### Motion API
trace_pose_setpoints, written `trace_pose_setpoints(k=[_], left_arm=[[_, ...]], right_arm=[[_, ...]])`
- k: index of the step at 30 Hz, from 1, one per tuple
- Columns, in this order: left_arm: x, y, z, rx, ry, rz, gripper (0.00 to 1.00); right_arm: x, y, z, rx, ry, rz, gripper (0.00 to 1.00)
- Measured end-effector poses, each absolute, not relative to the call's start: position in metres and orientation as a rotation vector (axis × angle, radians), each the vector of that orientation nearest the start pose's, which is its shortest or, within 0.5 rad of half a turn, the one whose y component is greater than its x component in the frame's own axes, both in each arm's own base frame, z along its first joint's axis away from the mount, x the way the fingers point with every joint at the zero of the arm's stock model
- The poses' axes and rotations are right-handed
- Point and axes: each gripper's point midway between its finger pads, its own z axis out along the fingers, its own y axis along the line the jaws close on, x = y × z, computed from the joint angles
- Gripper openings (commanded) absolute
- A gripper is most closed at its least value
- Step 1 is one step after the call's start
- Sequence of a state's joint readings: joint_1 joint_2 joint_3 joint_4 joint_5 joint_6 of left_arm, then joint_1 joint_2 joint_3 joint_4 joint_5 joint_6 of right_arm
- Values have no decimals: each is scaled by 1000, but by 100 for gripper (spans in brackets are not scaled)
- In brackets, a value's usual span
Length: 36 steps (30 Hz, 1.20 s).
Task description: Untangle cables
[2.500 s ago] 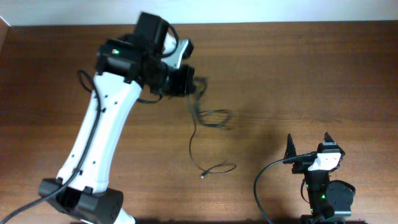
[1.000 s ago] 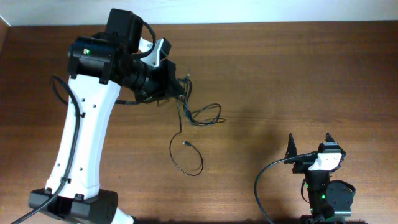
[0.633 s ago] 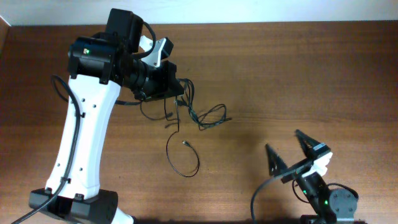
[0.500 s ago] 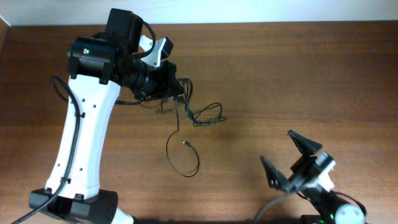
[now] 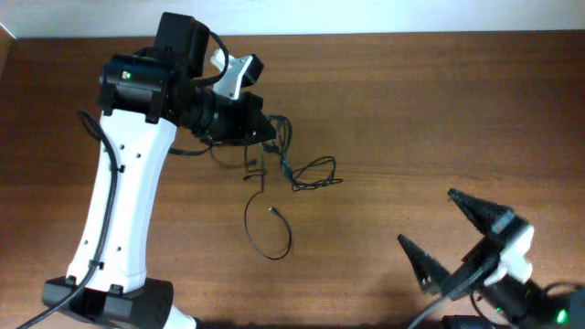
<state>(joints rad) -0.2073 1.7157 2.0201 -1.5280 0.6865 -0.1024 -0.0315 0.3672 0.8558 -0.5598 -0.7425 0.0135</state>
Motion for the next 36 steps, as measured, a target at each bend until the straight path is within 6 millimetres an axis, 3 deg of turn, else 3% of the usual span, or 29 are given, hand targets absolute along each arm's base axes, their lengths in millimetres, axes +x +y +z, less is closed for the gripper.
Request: trace_pose_setpoints(k=[3,7,11,14,19,26,32,33,34,35,36], left_arm=[[307,-196,329,459,2594,-1222,0],[295,-213,355,584,2439,-1453,0],[285,-223,373,656,2325,-1603,0],[274,-235,379,712,2293,-1661,0],[263,-252,384,807,2244,-1701,0],[265,-254,387,753,2267,-1734,0],[259,-257,402,752,2205,-1858,0],[258,-257,404,757,2192,-1873,0],[257,-258,406,760,2180,-1888,0],[257,-258,407,761,2177,-1892,0],[256,-258,409,764,2167,-1904,0]], right_arm=[[180,114,374,-547,1677,635,98],[192,134,389,-665,1678,810,98],[202,149,381,-705,1719,1069,98],[221,151,358,-598,1864,1177,98],[227,165,314,-523,2104,1063,98],[216,194,291,-654,2179,878,98],[228,206,261,-656,2293,796,98],[229,210,254,-658,2320,792,90],[230,213,249,-659,2338,792,75],[233,218,242,-662,2361,794,47],[234,222,239,-660,2371,796,33]])
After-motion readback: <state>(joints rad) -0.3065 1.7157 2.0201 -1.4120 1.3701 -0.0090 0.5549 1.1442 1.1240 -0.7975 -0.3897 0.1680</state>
